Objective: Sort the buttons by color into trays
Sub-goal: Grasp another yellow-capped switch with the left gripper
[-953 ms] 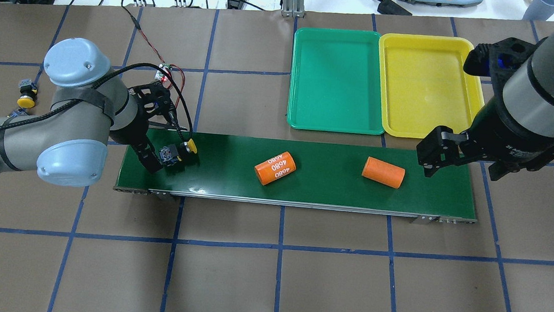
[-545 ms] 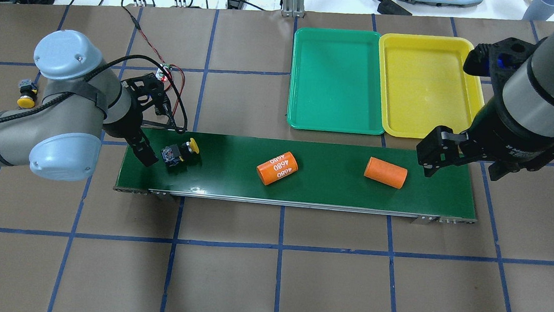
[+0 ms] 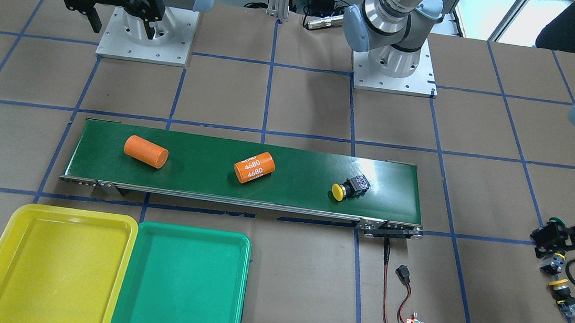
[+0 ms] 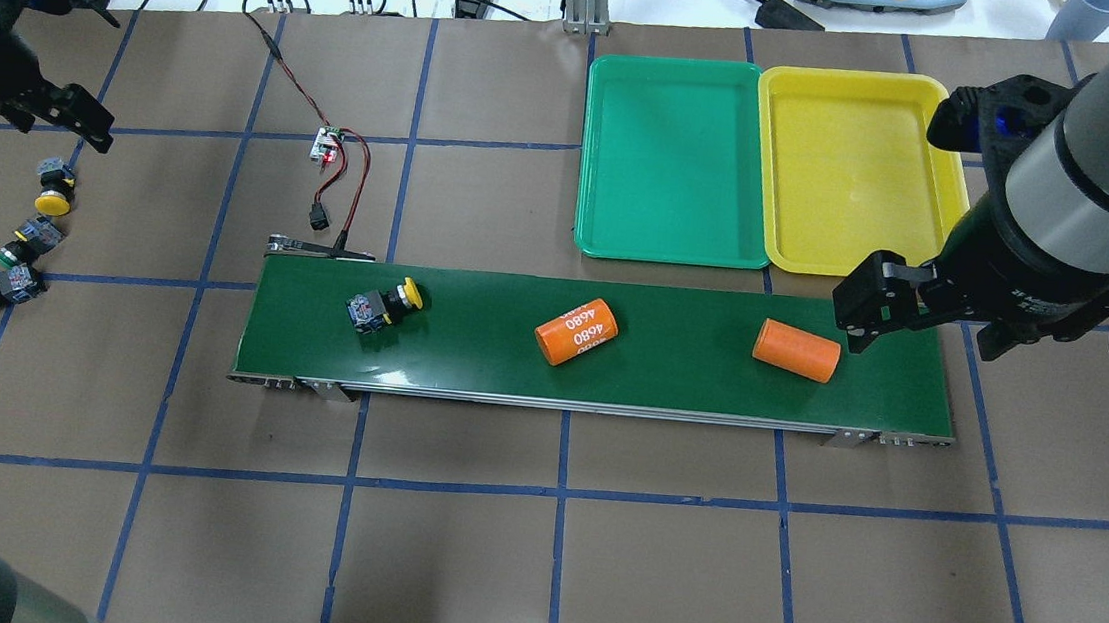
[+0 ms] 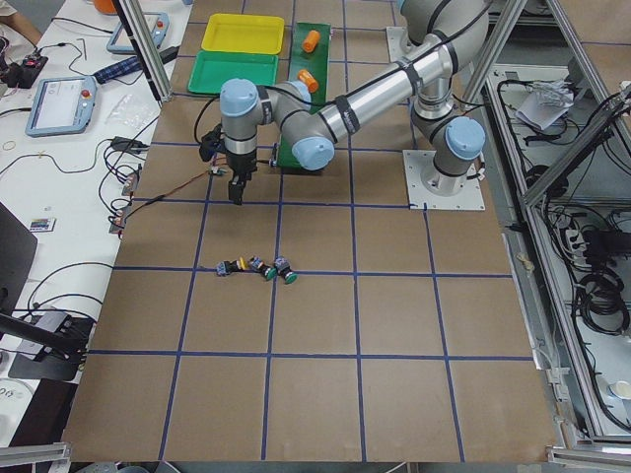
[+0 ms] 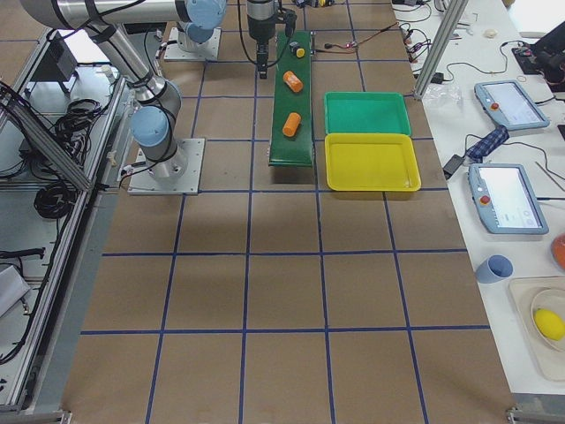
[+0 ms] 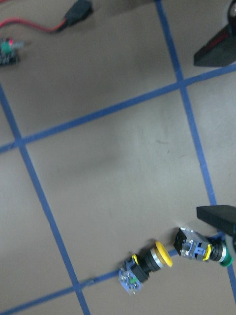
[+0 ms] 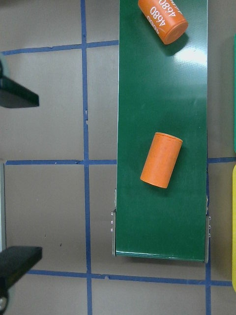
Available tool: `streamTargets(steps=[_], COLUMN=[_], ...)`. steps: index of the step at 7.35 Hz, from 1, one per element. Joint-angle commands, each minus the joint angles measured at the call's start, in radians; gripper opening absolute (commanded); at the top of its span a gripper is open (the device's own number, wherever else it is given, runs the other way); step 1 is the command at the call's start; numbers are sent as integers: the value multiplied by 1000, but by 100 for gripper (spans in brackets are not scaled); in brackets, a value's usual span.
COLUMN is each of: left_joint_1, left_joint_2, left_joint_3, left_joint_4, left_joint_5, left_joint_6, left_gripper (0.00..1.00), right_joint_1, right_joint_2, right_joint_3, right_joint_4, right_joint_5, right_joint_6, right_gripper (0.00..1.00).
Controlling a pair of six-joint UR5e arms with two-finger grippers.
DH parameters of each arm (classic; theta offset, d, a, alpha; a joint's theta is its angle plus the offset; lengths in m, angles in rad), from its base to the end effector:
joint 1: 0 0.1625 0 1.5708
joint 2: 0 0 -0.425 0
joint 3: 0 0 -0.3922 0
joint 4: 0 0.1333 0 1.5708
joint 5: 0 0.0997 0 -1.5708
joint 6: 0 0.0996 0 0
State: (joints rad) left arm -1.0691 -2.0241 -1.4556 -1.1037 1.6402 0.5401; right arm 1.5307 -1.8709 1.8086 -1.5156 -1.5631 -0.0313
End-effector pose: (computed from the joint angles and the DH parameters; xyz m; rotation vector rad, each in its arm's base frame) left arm 0.2103 -0.6463 0.3288 0.0511 3.0146 -0.1168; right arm 0.1193 -0.3713 0.4940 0.0137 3.1341 -0.0115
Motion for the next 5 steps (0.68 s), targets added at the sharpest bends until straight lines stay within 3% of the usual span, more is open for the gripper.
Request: streamTargets(steps=[1, 5], left_joint_1=[41, 89], left_joint_2=[-184, -329], left_joint_3=[156, 210], left_joint_4=[-30, -1], left_joint_5=[35, 23], left_joint_6=[-118, -126], left_gripper=[100, 100], right_joint_1=[0, -3], right_joint_2=[1, 15], right_joint_3=[0, 0], right_joint_4=[0, -11], right_joint_5=[0, -3], right_joint_6=[2, 4], right_gripper=[100, 100])
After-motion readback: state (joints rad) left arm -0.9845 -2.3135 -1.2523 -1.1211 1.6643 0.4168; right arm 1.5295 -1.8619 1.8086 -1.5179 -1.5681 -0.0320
